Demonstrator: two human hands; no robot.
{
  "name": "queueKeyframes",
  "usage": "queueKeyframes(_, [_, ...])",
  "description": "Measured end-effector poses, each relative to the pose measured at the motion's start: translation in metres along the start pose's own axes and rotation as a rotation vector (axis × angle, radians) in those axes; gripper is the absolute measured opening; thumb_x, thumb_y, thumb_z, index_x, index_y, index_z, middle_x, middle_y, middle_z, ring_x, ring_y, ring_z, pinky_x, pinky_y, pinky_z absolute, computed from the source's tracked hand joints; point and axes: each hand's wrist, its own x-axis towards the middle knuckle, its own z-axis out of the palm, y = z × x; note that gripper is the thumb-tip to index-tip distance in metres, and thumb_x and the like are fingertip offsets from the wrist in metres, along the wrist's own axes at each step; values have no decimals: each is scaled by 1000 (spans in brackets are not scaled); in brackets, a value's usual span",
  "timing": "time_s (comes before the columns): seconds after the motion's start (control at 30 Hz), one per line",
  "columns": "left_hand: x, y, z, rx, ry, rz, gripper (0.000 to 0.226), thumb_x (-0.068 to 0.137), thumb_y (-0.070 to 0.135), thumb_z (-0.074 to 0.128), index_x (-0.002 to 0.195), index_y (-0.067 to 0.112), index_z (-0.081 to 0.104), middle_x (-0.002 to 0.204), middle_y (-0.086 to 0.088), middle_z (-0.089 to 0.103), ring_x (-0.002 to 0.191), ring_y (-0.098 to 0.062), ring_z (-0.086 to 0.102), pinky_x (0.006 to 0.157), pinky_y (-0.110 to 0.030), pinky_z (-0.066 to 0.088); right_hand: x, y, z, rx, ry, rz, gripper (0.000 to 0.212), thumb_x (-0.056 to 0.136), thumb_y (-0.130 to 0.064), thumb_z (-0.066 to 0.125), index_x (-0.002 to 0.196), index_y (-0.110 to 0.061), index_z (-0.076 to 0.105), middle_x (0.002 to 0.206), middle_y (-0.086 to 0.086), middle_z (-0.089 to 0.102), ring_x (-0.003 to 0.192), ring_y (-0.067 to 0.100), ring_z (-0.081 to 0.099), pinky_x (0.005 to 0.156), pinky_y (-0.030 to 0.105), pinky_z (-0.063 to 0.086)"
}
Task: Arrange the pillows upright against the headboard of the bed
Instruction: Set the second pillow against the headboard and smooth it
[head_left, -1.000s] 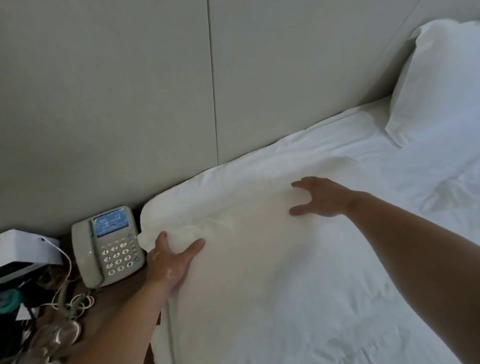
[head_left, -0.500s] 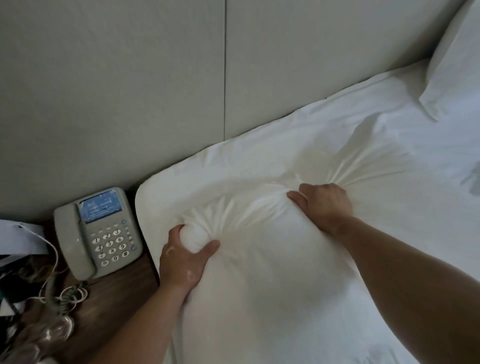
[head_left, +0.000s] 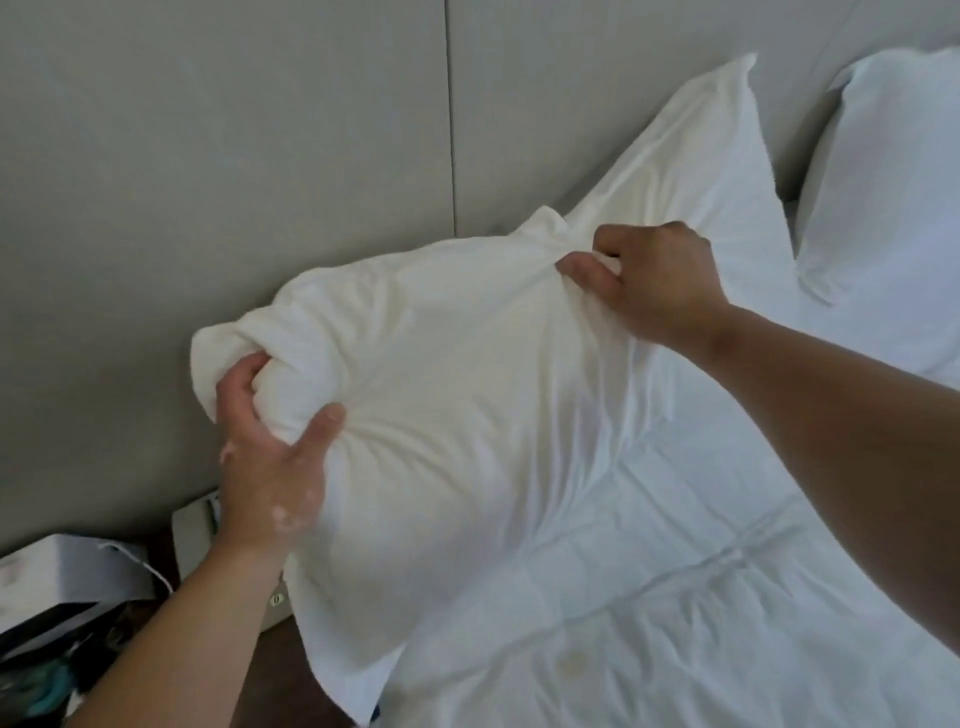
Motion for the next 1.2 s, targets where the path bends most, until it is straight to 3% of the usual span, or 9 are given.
queueKeyframes(0.17, [29,-3,-10,8,33,115,72,80,21,80,136,27,37,130,7,39,106,2,39,90,-14,32,24,-12,10,13,0,41,51,92,-68,47,78,-19,54,61,-3,52,71,29,51,67,37,38])
queueKeyframes(0.33, [23,-31,2,-49,-23,-27,79,75,8,84,116,45,27,128,3,45,101,-1,48,82,-8,37,-1,21,58,34,-175,44,44,94,-62,51,91,-19,49,86,-1,57,92,32,59,83,43,40])
queueKeyframes(0.47, [27,-54,-7,-91,-77,-172,101,62,29,95,139,31,30,134,10,51,118,-13,53,101,-32,40,7,67,49,97,-33,340,63,89,-60,60,135,-18,49,133,10,54,124,34,51,103,49,43])
queueKeyframes(0.57, [32,-65,3,-175,-205,-267,90,53,46,94,132,30,55,122,3,72,112,-22,69,97,-49,51,29,103,33,179,-160,684,96,81,-69,62,153,-15,32,149,14,44,131,38,50,104,47,47])
queueKeyframes(0.67, [30,-68,23,-221,-238,-268,57,61,37,92,112,19,74,99,0,79,93,-21,74,90,-46,56,41,111,37,470,-227,920,111,64,-81,68,148,-15,39,141,3,51,125,31,55,91,51,57])
queueKeyframes(0.87, [32,-87,42,-321,-251,-429,45,57,35,95,97,33,75,96,18,78,94,-12,73,92,-41,53,55,103,86,505,-295,896,47,91,-47,66,98,0,64,107,18,70,92,30,67,92,49,60])
queueKeyframes(0.97, [32,-93,49,-385,-215,-465,38,56,31,97,88,35,75,91,22,77,95,-12,70,95,-38,53,51,96,92,493,-192,922,44,94,-44,61,96,0,64,85,11,65,85,35,67,88,47,60])
queueKeyframes(1.1, [24,-60,51,-443,-145,-397,30,77,8,82,84,31,64,72,21,71,70,7,62,60,-7,46,53,107,68,679,139,978,45,79,-48,68,110,-16,71,101,5,68,105,36,68,93,51,58])
queueKeyframes(1.2, [29,-53,53,-496,-109,-302,33,71,12,87,95,29,71,91,21,77,94,-5,70,80,-19,51,57,118,44,742,185,948,44,82,-44,69,118,-17,70,103,1,66,105,31,68,93,49,59])
